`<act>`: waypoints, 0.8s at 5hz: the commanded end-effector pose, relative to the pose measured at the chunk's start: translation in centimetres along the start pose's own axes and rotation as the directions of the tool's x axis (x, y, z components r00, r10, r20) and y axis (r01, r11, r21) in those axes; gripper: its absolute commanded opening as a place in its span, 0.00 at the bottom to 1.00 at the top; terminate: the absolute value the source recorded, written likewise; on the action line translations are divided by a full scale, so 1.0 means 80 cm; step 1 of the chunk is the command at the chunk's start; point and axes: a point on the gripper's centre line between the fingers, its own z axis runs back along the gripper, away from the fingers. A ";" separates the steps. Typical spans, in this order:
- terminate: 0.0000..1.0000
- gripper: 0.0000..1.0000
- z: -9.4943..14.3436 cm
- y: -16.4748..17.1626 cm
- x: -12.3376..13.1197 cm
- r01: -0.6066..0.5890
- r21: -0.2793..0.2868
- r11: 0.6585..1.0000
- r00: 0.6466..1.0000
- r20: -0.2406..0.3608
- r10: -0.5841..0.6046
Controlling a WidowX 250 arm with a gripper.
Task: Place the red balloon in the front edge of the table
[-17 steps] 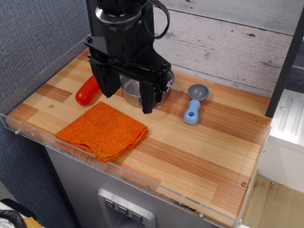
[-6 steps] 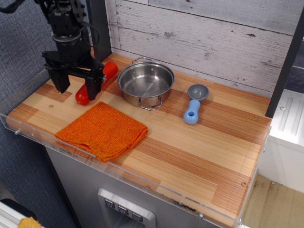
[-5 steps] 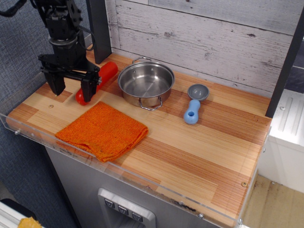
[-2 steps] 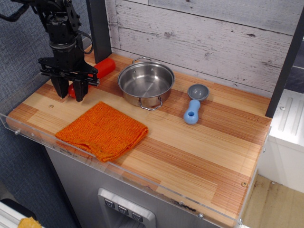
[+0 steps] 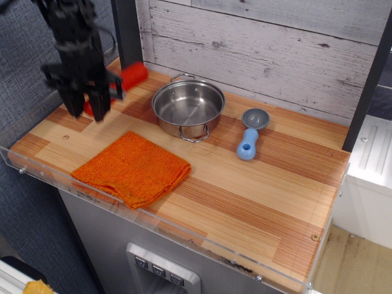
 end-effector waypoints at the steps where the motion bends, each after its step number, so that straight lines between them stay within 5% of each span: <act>1: 0.00 0.00 0.109 -0.039 -0.041 0.033 0.028 0.999 0.991 0.131 -0.036; 2: 0.00 0.00 0.132 -0.091 -0.070 0.082 0.001 0.997 0.988 0.134 -0.082; 4: 0.00 0.00 0.091 -0.210 -0.122 0.191 -0.045 0.981 0.980 0.067 -0.188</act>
